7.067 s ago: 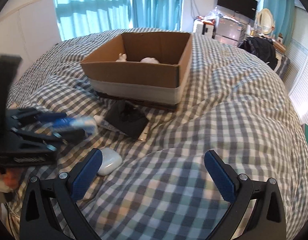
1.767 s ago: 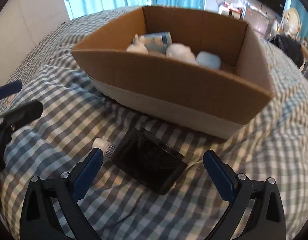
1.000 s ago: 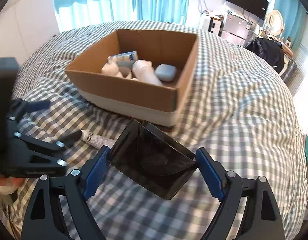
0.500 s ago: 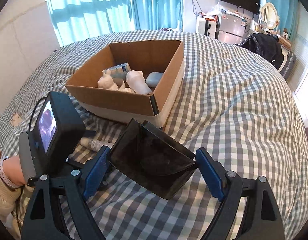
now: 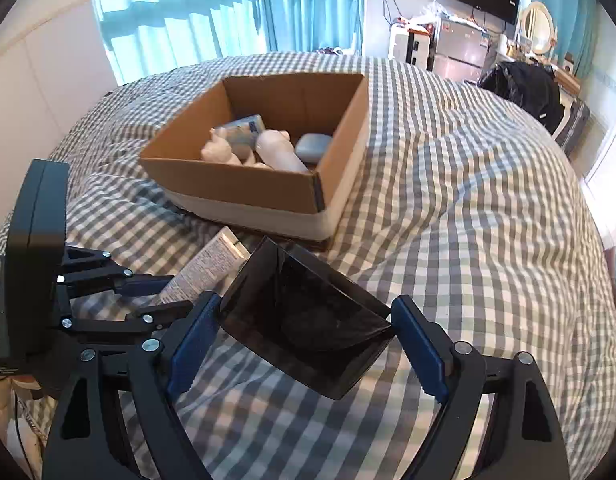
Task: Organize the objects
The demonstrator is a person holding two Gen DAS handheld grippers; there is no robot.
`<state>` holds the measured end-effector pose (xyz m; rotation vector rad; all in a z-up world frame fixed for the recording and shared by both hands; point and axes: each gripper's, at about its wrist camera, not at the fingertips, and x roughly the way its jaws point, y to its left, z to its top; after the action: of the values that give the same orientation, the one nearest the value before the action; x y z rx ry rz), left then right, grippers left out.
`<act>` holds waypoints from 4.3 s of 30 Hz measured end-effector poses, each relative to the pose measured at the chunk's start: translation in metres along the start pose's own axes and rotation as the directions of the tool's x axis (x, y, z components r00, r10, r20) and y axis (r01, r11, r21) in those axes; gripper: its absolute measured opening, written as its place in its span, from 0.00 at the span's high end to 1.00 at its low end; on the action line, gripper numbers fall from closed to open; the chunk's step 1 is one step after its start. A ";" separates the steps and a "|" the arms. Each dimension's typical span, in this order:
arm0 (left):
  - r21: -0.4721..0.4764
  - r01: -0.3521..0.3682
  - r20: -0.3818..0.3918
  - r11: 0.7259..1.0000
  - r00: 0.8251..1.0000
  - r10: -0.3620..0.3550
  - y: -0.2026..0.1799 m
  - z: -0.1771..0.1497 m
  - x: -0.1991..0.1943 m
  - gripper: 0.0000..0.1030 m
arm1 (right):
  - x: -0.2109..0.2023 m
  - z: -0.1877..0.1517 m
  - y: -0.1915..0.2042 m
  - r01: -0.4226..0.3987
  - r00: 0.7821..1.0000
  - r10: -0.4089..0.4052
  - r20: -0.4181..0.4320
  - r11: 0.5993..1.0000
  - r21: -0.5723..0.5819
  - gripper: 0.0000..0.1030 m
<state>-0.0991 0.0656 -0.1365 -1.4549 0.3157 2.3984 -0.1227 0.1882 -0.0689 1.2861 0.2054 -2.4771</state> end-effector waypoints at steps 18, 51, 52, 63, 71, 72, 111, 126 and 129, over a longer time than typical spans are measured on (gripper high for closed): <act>-0.125 -0.031 0.354 0.992 0.932 0.074 0.050 0.015 -0.170 0.78 | -0.131 0.044 0.064 0.134 0.976 -0.100 0.196 0.976 -0.170 0.16; -0.141 -0.037 0.201 0.989 0.978 0.065 0.117 0.157 -0.008 0.78 | 0.050 0.198 0.001 0.036 0.991 -0.025 0.133 0.996 -0.081 0.16; -0.135 -0.039 0.190 0.990 0.980 0.064 0.116 0.157 0.000 0.78 | 0.061 0.195 -0.002 0.028 0.993 -0.019 0.117 0.997 -0.077 0.16; -0.126 -0.013 0.099 0.992 0.995 0.026 0.108 0.147 0.061 0.78 | 0.125 0.175 -0.021 -0.060 0.997 0.059 0.046 0.998 0.000 0.16; -0.117 -0.073 0.097 0.990 0.992 0.085 0.095 0.151 0.046 0.38 | 0.107 0.171 -0.017 0.026 0.996 -0.027 0.088 1.000 0.012 0.10; -0.125 -0.079 0.112 0.989 0.989 0.093 0.094 0.151 0.037 0.31 | 0.099 0.170 -0.018 0.024 0.995 -0.026 0.098 1.000 0.019 0.10; -0.376 -0.265 0.649 0.888 0.609 0.456 0.036 -0.002 -0.194 0.00 | -0.125 0.012 0.042 0.185 0.724 -0.233 0.649 0.972 0.143 0.00; -0.387 -0.175 0.560 0.905 0.736 0.382 0.056 -0.017 -0.128 0.00 | -0.050 -0.001 0.022 0.123 0.808 -0.196 0.556 0.978 0.166 0.00; -0.380 -0.198 0.574 0.904 0.716 0.398 0.048 -0.015 -0.135 0.00 | -0.055 -0.001 0.024 0.137 0.801 -0.206 0.562 0.977 0.163 0.00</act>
<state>-0.0463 -0.0045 -0.0224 -0.5938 0.0208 3.1434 -0.0835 0.1792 -0.0239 0.5045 0.0248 -2.9414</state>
